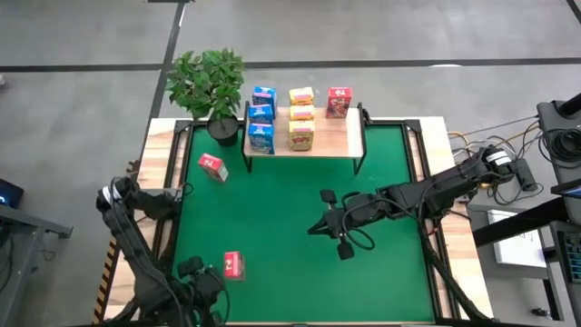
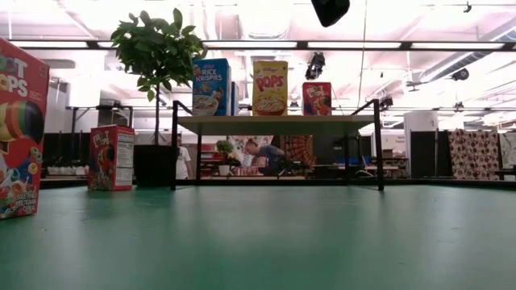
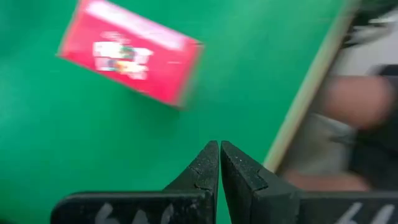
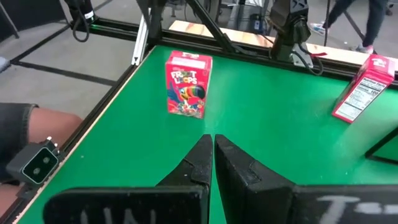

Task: Stack cereal on shelf
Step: Put the bottom red cereal box on the shelf

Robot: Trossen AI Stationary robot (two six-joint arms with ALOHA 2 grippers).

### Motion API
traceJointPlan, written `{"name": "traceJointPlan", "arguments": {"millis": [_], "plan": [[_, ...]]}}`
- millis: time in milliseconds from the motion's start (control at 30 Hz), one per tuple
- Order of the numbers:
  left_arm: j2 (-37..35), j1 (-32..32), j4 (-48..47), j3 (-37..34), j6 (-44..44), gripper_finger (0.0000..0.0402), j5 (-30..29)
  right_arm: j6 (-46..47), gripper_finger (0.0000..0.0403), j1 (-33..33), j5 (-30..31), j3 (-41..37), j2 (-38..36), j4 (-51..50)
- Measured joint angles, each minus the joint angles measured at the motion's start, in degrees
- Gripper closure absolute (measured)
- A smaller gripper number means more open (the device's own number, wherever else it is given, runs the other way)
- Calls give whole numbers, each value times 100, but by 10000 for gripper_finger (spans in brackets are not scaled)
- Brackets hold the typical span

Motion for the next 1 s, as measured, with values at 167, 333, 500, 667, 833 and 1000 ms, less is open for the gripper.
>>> {"name": "traceJointPlan", "arguments": {"millis": [167,333,500,667,833,1000], "plan": [[424,196,-961,-7,-68,401,-105,-9,394,0,-2,-12,0,11],[614,405,-1590,-8,1,401,-775,-36,394,0,-15,-76,0,15],[588,546,-1617,-9,352,401,-1596,-35,394,0,-26,-258,0,261],[566,592,-1670,-9,449,401,-1641,-82,394,18,-44,-306,66,484],[562,512,-1743,57,319,401,-1440,-343,394,23,-50,-210,478,905],[538,359,-1963,472,285,401,-1526,-674,394,-20,-46,366,1038,923]]}}
